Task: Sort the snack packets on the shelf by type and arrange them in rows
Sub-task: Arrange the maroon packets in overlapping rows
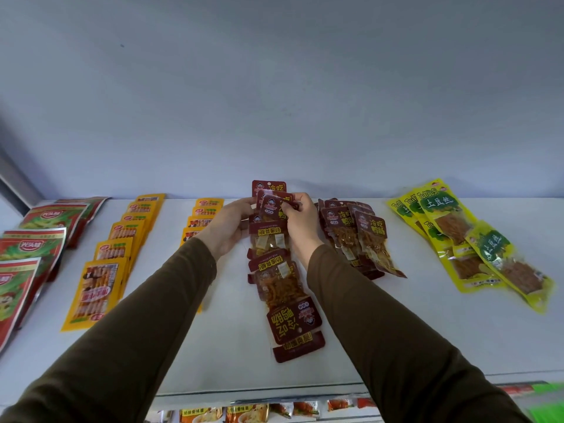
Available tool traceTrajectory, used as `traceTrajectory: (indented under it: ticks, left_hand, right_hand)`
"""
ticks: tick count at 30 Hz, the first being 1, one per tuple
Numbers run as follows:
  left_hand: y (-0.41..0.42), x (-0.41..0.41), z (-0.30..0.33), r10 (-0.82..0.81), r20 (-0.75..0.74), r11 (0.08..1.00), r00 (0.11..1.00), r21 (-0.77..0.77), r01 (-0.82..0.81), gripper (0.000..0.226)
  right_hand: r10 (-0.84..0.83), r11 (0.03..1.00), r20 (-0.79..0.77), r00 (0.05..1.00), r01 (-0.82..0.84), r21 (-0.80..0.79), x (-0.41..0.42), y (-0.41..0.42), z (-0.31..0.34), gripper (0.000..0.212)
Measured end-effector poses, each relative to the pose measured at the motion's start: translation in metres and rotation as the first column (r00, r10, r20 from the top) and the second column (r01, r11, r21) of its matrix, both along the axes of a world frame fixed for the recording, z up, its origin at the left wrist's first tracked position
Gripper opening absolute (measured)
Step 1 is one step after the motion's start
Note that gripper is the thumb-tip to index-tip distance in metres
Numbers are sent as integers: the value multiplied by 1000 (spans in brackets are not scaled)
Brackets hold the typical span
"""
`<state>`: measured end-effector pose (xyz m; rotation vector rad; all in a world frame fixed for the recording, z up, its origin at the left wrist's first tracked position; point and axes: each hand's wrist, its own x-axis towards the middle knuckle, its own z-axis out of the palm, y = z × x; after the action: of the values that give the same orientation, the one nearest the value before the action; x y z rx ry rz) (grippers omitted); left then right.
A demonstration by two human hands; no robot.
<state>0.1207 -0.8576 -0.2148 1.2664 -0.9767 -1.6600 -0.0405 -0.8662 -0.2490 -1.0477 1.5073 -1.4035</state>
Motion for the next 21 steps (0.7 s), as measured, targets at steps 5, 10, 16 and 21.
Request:
traceTrajectory:
  ticks: [5,10,16,21]
  left_hand:
    - [1,-1,1,-10,-4,1000,1000,-22,10,34]
    - [1,-1,-2,-43,-19,998,999,-39,42,37]
    - [-3,-3,-3,33,-16,999,999,3,-33,28]
    - [-11,-11,-5,152,23,988,988,31,-153,10]
  right_hand:
    - [-33,999,249,968,36,-9,6,-2,8,9]
    - [-60,998,290,955,50,42,8,-3,13,16]
    - [37,996,155,987,-49,74,0,10,6,50]
    - [-16,1000,-116,993,19,23,-1,16,0,9]
